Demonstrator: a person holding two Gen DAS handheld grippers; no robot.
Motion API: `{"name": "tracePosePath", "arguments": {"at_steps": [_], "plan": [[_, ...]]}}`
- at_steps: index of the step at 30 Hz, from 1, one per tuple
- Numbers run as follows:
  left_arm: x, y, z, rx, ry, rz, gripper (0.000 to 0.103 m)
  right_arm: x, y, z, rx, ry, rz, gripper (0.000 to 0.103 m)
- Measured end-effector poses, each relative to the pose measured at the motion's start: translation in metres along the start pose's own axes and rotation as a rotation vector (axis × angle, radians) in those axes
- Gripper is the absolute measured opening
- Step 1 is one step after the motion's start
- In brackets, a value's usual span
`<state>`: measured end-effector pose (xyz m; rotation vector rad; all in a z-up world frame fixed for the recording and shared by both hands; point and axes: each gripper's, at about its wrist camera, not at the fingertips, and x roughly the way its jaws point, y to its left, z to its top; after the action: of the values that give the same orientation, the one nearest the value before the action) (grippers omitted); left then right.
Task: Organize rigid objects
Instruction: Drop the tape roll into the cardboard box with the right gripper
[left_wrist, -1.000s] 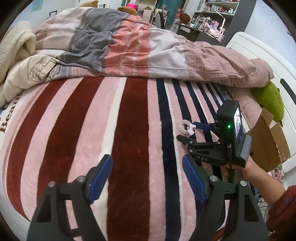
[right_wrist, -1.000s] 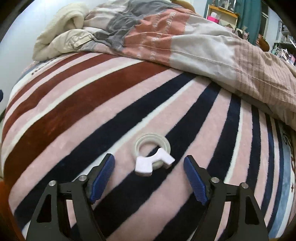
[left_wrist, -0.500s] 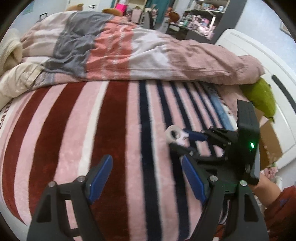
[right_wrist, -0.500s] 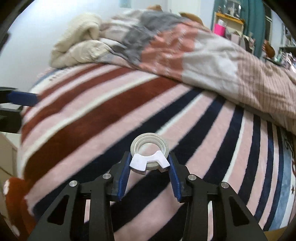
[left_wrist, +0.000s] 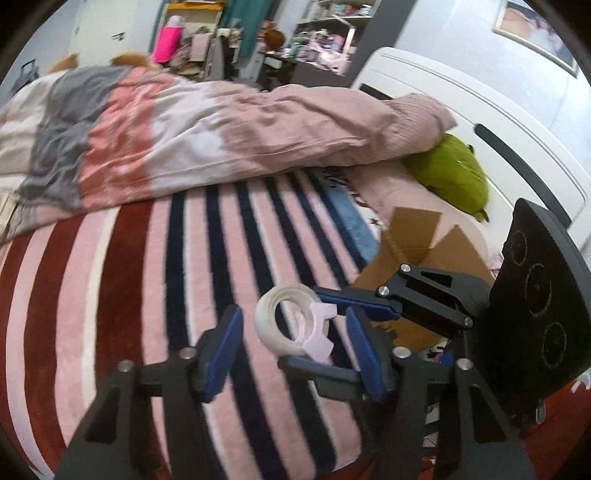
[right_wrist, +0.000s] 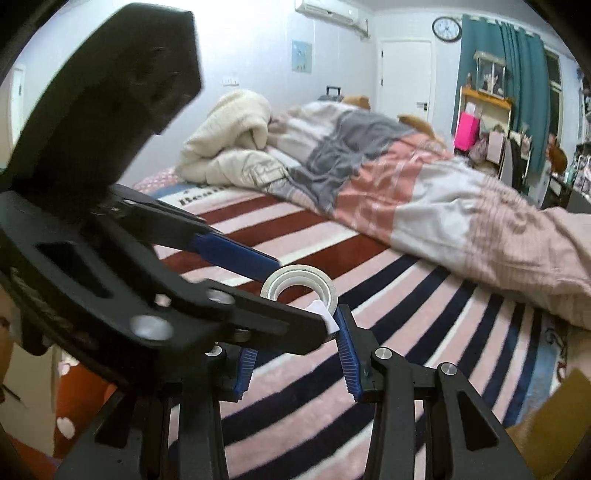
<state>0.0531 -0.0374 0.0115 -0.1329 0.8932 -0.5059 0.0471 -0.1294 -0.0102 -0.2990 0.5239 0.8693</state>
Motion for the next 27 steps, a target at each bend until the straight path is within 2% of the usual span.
{"name": "tracePosePath", "arguments": {"at_steps": [1, 10, 18, 24, 26, 27], "plan": [[0.002, -0.011, 0.005, 0.021, 0.002, -0.01, 0.042, -0.007, -0.002, -0.001, -0.003, -0.008, -0.007, 0.035], [0.036, -0.079, 0.034, 0.156, 0.035, -0.07, 0.041, -0.065, -0.044, -0.02, 0.046, -0.036, -0.122, 0.035], [0.085, -0.13, 0.049, 0.239, 0.102, -0.155, 0.041, -0.101, -0.09, -0.05, 0.123, 0.03, -0.243, 0.035], [0.111, -0.154, 0.054, 0.278, 0.135, -0.185, 0.041, -0.115, -0.115, -0.069, 0.181, 0.087, -0.282, 0.035], [0.115, -0.158, 0.056, 0.274, 0.123, -0.174, 0.047, -0.117, -0.12, -0.075, 0.195, 0.11, -0.299, 0.035], [0.115, -0.158, 0.056, 0.271, 0.113, -0.167, 0.057, -0.117, -0.122, -0.076, 0.2, 0.12, -0.305, 0.036]]}}
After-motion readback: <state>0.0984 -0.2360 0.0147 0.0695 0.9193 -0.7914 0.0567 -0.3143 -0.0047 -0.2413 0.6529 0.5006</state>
